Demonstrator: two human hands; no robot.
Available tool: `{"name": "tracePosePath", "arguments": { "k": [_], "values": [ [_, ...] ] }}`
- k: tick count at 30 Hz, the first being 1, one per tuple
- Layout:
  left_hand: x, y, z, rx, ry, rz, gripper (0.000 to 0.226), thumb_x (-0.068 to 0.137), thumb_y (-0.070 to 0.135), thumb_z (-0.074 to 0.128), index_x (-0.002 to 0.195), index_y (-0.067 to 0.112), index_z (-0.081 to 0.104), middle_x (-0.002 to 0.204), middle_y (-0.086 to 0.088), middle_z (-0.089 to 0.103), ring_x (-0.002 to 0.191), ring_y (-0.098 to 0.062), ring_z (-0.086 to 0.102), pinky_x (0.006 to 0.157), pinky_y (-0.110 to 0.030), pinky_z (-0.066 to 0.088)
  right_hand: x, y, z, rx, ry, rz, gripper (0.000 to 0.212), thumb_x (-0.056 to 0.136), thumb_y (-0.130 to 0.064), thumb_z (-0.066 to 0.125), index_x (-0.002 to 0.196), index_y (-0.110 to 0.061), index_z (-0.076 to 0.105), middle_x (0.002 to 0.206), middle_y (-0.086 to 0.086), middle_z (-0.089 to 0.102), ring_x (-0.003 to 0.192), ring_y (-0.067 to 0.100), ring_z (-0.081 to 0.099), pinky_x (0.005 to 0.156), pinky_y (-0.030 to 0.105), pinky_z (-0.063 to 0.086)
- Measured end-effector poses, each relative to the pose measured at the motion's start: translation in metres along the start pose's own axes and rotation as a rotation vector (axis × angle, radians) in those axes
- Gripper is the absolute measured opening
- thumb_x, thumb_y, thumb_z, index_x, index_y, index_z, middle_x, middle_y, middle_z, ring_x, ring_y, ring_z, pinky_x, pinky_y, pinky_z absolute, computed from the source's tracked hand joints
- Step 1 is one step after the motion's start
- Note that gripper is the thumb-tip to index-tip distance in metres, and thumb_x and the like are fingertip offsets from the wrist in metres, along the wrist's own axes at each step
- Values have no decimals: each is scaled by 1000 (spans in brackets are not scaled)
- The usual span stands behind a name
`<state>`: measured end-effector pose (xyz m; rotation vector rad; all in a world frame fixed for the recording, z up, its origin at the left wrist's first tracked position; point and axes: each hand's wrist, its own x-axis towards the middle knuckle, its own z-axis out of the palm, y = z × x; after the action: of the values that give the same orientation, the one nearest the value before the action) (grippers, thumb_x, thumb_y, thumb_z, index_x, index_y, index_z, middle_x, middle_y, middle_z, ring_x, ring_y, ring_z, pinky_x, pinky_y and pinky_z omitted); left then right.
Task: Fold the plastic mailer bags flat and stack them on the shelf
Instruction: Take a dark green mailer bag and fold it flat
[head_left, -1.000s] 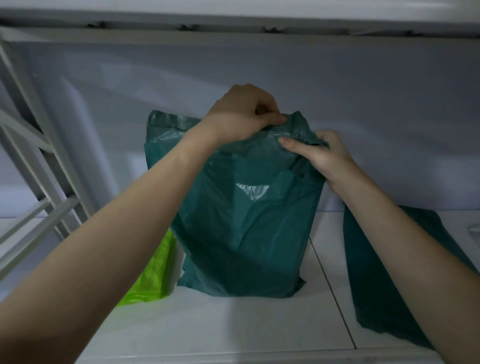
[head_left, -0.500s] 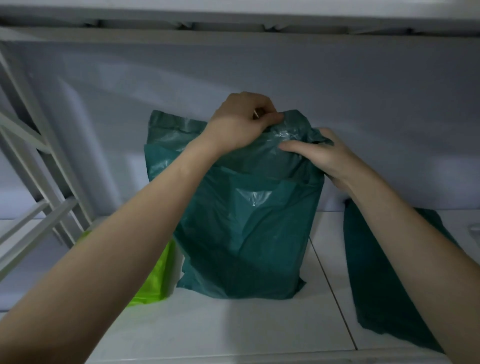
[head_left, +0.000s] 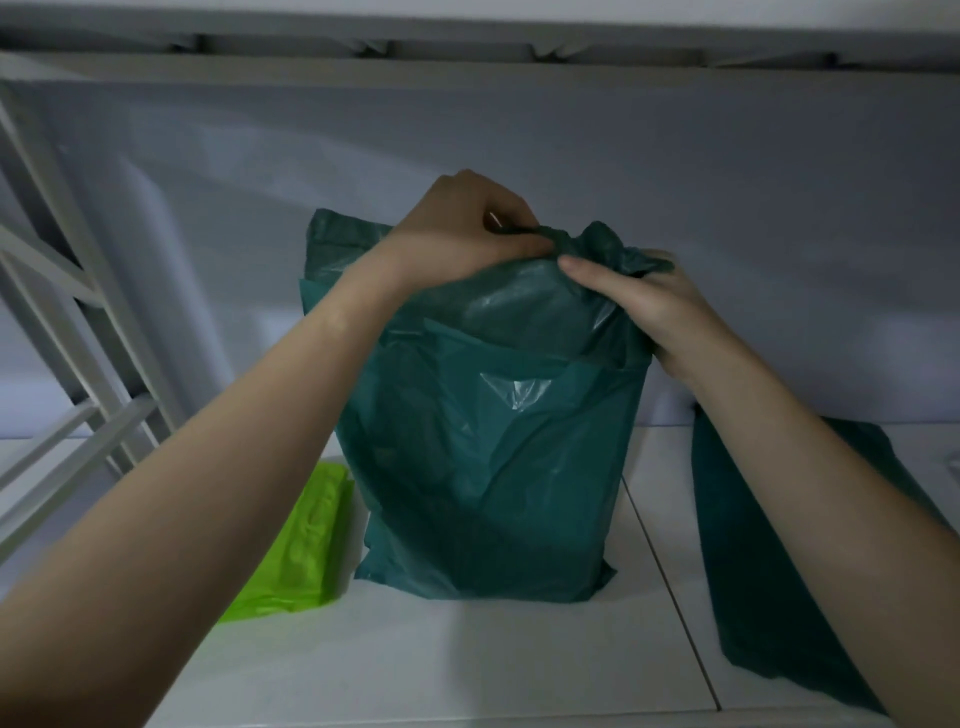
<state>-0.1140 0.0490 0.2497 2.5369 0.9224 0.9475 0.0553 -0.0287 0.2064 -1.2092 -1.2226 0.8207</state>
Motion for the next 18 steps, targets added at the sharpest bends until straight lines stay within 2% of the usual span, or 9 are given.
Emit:
{"name": "tracePosePath", "arguments": {
  "k": [2,6,9,12,15,18],
  "values": [
    [0,-1,2,0,1,-1,13,83,40,67,85,28,71,83,18,67,85,1,63,80,-12,47,1,1,4,-29,32,-22,22,76,-25,75,90,-8,71,86,2,73,75,9,70,69,18,55],
    [-1,-2,5,13,-4,-28,13,84,40,65,86,28,71,86,15,67,88,-1,62,79,-9,45,3,5,9,-19,71,-35,14,75,-19,77,84,-11,70,80,-1,72,71,8,69,64,17,54],
    [1,-4,9,64,35,-48,12,84,42,64,84,31,70,86,15,66,89,-2,61,86,-20,49,5,6,10,-42,56,-27,10,76,-17,76,82,-11,70,79,0,72,70,8,69,65,17,54],
    [2,-5,11,96,72,-64,10,82,46,63,79,38,66,84,17,65,87,-4,61,87,-29,51,6,5,11,-88,17,-34,7,78,-15,74,80,-11,70,72,-4,72,68,8,69,63,17,54],
    [3,-5,10,127,112,-59,10,84,46,62,75,40,63,81,17,63,83,-6,60,84,-28,51,6,4,11,-99,-15,-39,6,79,-14,73,80,-9,70,70,-5,72,68,9,69,62,17,53],
    [4,-5,10,117,139,-62,10,85,42,61,76,38,63,81,18,62,81,-5,58,82,-25,49,5,1,11,-115,-43,-25,8,79,-14,73,83,-8,70,77,0,73,70,10,70,63,18,53]
  ]
}}
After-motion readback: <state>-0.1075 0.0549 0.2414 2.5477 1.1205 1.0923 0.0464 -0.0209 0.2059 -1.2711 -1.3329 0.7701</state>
